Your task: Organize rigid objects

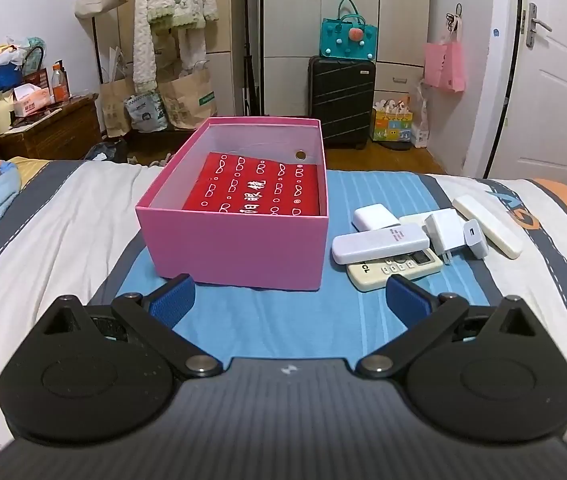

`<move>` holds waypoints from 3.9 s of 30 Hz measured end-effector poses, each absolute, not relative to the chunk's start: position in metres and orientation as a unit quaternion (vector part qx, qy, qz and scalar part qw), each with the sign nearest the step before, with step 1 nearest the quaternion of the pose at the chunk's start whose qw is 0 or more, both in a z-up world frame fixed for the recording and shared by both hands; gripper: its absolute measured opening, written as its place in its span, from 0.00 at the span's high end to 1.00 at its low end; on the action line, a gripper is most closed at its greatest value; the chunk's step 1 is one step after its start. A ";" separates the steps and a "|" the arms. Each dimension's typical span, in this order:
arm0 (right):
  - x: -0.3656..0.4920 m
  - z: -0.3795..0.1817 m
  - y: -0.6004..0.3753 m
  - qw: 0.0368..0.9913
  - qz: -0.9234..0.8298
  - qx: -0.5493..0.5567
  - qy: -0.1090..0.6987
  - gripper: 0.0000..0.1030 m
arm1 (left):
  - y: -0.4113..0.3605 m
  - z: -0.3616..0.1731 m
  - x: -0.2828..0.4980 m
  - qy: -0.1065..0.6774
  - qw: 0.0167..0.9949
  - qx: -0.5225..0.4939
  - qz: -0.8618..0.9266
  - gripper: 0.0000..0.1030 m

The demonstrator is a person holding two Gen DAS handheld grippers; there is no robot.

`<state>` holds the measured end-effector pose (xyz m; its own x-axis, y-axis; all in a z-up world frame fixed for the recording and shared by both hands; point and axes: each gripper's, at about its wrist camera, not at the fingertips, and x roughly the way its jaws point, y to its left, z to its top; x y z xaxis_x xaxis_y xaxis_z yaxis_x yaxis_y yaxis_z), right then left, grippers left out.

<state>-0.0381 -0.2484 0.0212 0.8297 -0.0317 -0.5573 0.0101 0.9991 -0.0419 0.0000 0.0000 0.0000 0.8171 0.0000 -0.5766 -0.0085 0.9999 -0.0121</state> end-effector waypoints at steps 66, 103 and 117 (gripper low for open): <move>0.120 0.064 -0.288 0.889 0.173 0.083 0.416 0.09 | -0.064 0.085 0.140 0.385 0.913 0.005 -0.137 0.04; 0.216 -0.092 -0.347 0.886 0.100 -0.134 0.433 0.38 | -0.201 -0.077 0.306 0.473 0.819 -0.042 -0.321 0.40; 0.218 -0.086 -0.406 0.832 0.070 0.282 0.473 0.42 | -0.196 -0.079 0.314 0.496 0.800 -0.115 -0.318 0.45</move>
